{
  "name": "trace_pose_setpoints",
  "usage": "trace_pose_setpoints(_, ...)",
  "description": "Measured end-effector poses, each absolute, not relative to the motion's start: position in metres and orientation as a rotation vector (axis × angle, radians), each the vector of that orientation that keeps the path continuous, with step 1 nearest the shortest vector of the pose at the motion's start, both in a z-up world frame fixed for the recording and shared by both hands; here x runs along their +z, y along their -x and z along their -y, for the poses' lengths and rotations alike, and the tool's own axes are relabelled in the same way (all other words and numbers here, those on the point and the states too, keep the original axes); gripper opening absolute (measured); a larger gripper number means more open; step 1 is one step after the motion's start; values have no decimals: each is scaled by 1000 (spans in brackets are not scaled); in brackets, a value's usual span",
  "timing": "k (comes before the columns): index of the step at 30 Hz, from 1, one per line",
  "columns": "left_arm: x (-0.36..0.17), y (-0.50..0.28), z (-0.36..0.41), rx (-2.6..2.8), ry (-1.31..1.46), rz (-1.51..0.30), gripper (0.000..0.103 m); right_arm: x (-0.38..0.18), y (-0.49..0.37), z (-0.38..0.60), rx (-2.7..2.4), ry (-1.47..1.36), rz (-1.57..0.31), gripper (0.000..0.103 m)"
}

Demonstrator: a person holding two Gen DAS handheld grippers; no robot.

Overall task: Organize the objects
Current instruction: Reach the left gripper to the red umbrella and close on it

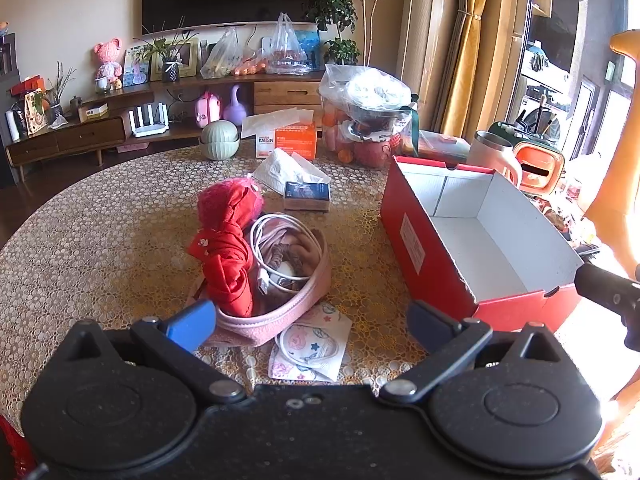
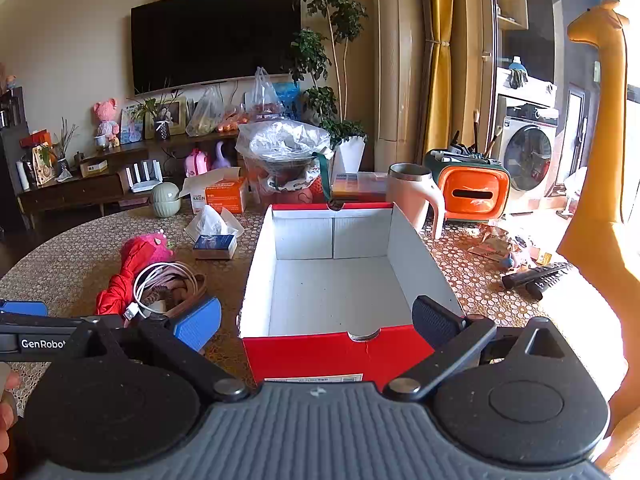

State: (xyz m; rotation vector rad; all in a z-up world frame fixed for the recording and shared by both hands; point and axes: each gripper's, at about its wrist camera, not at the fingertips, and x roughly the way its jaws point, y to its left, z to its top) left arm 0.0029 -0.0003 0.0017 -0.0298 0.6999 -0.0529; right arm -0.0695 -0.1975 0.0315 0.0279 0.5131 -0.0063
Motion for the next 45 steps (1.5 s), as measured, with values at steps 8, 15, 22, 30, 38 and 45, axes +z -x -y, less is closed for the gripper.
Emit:
trace_pose_setpoints(8, -9, -13, -6, -48, 32, -715, 102, 26, 62, 196, -8, -19, -534, 102)
trace_pose_setpoints(15, -18, -38, -31, 13, 11, -686, 99, 21, 49, 200, -29, -16, -554, 102)
trace_pose_setpoints(22, -37, -86, -52, 52, -62, -691, 96, 18, 37, 209, -60, -15, -562, 102)
trace_pose_setpoints(30, -58, -153, -79, 33, -36, -810, 81, 15, 22, 224, -100, -19, -577, 102)
trace_pose_setpoints(38, -82, -172, -93, -48, 81, -899, 76, 10, 14, 233, -118, -22, -599, 102)
trace_pose_setpoints(45, -80, -170, -97, -106, 162, -902, 42, 10, 12, 236, -123, -26, -605, 102)
